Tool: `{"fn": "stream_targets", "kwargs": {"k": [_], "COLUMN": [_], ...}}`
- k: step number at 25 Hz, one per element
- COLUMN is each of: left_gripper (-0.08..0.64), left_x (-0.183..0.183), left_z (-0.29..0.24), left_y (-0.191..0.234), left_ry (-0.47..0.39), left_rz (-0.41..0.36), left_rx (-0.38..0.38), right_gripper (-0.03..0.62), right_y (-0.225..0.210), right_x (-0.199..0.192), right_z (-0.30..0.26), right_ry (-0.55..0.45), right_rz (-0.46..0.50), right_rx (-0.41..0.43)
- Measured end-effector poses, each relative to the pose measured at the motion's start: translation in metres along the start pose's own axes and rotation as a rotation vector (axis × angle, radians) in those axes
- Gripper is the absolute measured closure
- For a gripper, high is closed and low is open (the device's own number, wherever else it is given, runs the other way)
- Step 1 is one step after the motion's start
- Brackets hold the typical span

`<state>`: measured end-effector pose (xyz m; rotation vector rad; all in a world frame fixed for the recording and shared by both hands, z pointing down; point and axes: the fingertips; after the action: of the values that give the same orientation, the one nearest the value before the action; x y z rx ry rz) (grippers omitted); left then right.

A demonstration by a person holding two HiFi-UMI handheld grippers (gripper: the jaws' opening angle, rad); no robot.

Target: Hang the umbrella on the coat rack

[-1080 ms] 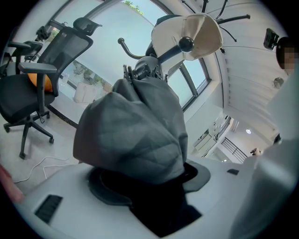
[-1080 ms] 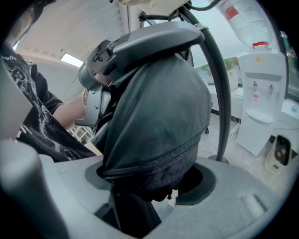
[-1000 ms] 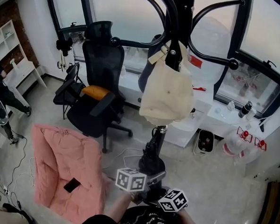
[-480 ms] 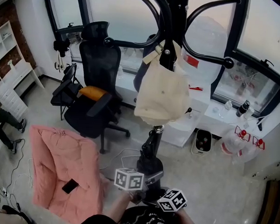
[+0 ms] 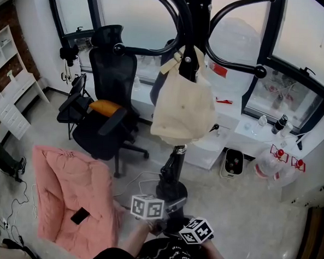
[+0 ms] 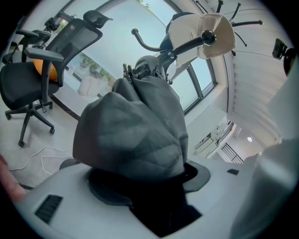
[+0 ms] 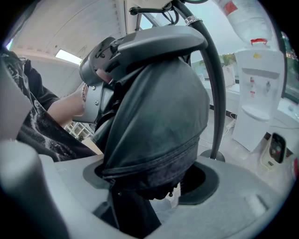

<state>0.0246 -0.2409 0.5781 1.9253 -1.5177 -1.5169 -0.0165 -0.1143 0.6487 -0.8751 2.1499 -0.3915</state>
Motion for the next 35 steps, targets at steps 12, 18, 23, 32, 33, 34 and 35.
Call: {"fn": "stream_targets", "kwargs": {"k": [12, 18, 23, 32, 33, 34, 35], "left_gripper": [0.282, 0.282, 0.282, 0.281, 0.281, 0.281, 0.281], "left_x": [-0.001, -0.002, 0.002, -0.003, -0.003, -0.003, -0.002], "left_z": [-0.007, -0.009, -0.012, -0.017, -0.018, -0.017, -0.017], "left_y": [0.005, 0.014, 0.021, 0.038, 0.039, 0.042, 0.045], "left_ry": [0.002, 0.02, 0.006, 0.019, 0.015, 0.005, -0.008], "left_rz": [-0.024, -0.075, -0.074, -0.2, -0.204, -0.208, -0.213], "left_rx": [0.012, 0.063, 0.061, 0.139, 0.146, 0.157, 0.177], "right_gripper": [0.215, 0.204, 0.204, 0.204, 0.204, 0.204, 0.204], "right_y": [-0.017, -0.024, -0.036, -0.042, -0.043, -0.043, -0.044], "right_x": [-0.008, -0.014, -0.024, -0.022, -0.022, -0.021, -0.021], "right_z": [0.003, 0.007, 0.013, 0.018, 0.018, 0.018, 0.018], "right_ry": [0.023, 0.029, 0.043, 0.028, 0.028, 0.028, 0.031], "right_rz": [-0.002, -0.003, -0.041, -0.045, -0.044, -0.043, -0.042], "right_rx": [-0.086, -0.12, -0.149, -0.16, -0.162, -0.163, -0.162]}}
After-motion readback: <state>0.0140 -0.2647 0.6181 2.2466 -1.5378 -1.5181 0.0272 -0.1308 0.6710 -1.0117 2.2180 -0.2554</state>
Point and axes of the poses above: the fingertips, and each gripper's own axes: z backward along the fingers, y to its left, x out of its top, and after that the axes turned 4 degrees about y, right-handed
